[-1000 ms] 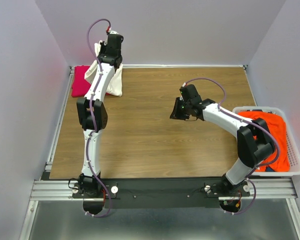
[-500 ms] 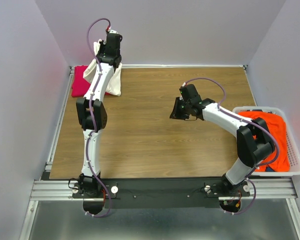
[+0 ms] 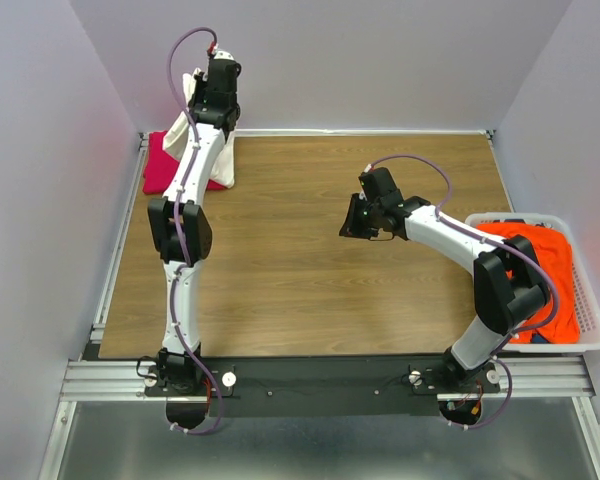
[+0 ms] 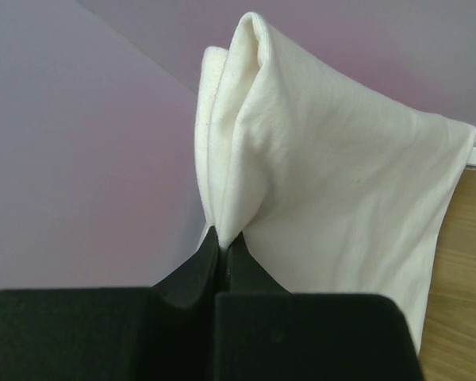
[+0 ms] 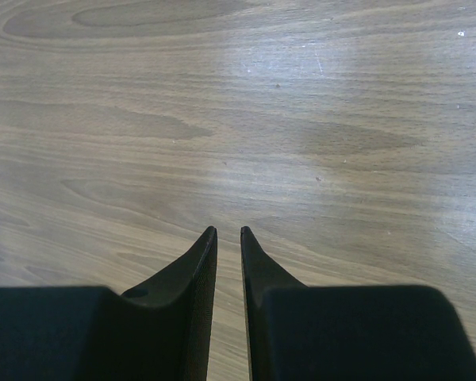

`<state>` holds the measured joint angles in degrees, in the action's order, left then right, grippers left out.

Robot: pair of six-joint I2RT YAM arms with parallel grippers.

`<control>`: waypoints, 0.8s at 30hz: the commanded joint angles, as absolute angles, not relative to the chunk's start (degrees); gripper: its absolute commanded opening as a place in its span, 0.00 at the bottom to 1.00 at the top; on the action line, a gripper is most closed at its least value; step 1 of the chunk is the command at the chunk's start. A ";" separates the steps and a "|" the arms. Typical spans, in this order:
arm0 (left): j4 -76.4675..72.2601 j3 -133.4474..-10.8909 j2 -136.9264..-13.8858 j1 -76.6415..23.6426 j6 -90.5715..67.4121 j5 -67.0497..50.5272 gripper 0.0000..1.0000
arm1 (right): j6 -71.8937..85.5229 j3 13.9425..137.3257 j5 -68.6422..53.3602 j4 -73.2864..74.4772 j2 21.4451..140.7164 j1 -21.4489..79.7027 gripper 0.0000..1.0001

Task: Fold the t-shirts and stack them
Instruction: Neatly place the folded tshirt to the corner

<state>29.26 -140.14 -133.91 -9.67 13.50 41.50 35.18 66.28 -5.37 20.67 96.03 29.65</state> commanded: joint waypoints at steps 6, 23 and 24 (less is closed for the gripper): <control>26.01 -140.89 -129.64 -8.61 14.15 41.04 0.00 | 35.95 68.03 -4.39 21.80 97.21 29.44 0.25; 25.05 -140.09 -134.47 -0.80 13.27 36.04 0.34 | 35.68 69.43 -6.15 22.24 99.75 29.44 0.25; 24.79 -140.36 -135.08 -0.44 12.75 36.56 0.51 | 35.60 69.43 -6.15 22.32 99.67 29.44 0.25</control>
<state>28.32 -139.63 -133.51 -2.83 13.34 36.97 35.53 67.68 -5.43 20.75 98.30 29.63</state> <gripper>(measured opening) 0.291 0.248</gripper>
